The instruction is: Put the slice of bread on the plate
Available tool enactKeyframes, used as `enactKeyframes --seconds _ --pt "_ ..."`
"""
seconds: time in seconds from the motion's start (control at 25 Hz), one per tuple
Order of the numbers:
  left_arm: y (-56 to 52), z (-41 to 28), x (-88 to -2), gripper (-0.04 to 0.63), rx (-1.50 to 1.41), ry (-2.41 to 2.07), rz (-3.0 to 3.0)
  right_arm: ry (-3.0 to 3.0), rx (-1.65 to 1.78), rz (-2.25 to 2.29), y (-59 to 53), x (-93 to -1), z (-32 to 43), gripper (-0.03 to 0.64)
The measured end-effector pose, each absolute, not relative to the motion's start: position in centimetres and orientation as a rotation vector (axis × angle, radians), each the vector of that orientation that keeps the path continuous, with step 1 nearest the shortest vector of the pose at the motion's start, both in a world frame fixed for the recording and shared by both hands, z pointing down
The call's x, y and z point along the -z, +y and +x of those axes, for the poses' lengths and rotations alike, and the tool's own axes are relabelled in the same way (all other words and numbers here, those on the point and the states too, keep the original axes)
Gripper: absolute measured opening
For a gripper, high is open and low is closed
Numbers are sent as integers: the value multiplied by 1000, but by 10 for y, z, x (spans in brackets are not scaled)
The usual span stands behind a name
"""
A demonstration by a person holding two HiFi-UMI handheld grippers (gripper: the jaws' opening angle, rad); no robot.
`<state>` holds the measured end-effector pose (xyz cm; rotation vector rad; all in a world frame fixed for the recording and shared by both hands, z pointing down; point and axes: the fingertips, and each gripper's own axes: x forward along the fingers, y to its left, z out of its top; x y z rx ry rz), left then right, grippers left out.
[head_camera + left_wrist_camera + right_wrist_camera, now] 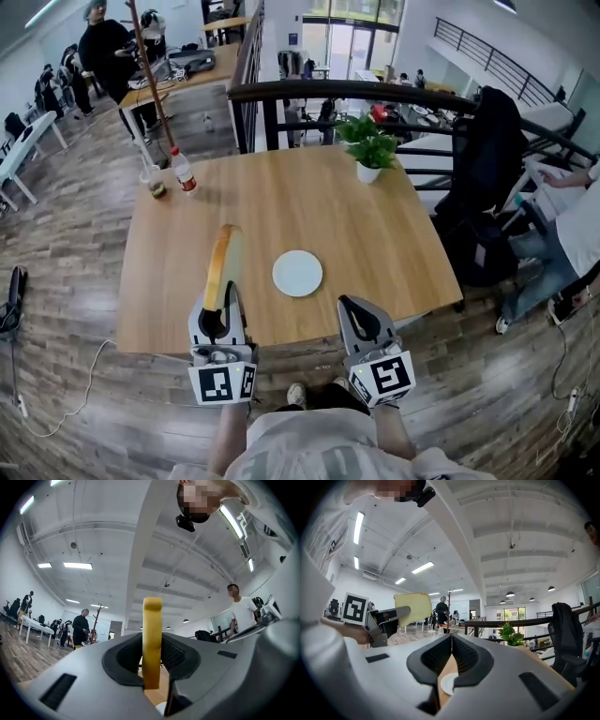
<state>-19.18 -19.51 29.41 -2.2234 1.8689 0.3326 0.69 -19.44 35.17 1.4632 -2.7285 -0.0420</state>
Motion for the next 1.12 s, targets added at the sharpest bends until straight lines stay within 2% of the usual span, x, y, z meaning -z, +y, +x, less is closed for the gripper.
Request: enactKeyframes --seconds 0.64,1.12 --pt "-298 -134 -278 91 -300 1965 -2073 -2891 130 1361 -344 -320 65 18" --pt "-315 -155 -276 91 -262 1991 -2053 -2966 65 1332 -364 -308 42 18"
